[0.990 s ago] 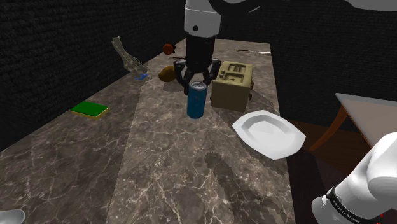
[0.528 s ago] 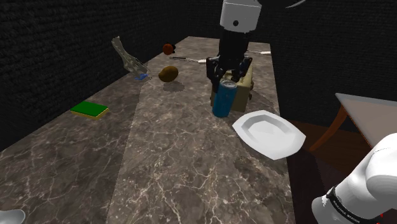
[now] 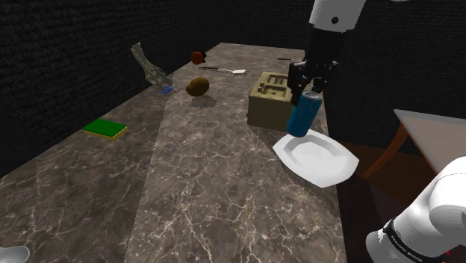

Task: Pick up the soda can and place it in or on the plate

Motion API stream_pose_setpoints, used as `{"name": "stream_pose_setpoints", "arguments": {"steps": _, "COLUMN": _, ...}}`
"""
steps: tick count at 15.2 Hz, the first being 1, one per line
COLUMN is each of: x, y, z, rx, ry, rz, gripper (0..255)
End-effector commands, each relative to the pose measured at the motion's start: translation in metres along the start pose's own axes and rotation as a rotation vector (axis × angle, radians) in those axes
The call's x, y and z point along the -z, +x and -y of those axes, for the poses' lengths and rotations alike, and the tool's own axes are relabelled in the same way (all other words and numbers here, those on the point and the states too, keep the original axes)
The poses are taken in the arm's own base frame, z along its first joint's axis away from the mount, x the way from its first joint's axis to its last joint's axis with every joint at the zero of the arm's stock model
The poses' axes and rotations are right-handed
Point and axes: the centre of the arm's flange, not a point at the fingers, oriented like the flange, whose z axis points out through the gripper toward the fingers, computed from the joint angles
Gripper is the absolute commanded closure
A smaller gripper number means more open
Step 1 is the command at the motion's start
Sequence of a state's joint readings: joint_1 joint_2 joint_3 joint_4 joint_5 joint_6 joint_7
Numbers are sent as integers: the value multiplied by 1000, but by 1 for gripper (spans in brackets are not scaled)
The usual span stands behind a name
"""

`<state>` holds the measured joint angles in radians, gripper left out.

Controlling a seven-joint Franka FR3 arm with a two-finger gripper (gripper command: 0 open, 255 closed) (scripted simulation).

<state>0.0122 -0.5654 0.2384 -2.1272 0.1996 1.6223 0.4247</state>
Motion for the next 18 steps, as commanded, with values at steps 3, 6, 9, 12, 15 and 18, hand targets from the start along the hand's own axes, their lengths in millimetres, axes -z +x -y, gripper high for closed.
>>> {"name": "stream_pose_setpoints", "arguments": {"steps": 3, "x": 11, "y": -22, "z": -45, "rx": 1, "ry": 1, "rz": 0, "gripper": 255}}
{"name": "stream_pose_setpoints", "arguments": {"steps": 6, "x": 9, "y": -30, "z": -63, "rx": 1, "ry": 1, "rz": 0, "gripper": 255}}
{"name": "stream_pose_setpoints", "arguments": {"steps": 9, "x": -6, "y": -30, "z": -64, "rx": 1, "ry": 1, "rz": 0, "gripper": 255}}
{"name": "stream_pose_setpoints", "arguments": {"steps": 12, "x": -22, "y": -31, "z": -65, "rx": 1, "ry": 1, "rz": 0, "gripper": 255}}
{"name": "stream_pose_setpoints", "arguments": {"steps": 15, "x": -38, "y": -31, "z": -67, "rx": 1, "ry": 1, "rz": 0, "gripper": 255}}
{"name": "stream_pose_setpoints", "arguments": {"steps": 18, "x": -54, "y": -31, "z": -68, "rx": 1, "ry": 1, "rz": 0, "gripper": 255}}
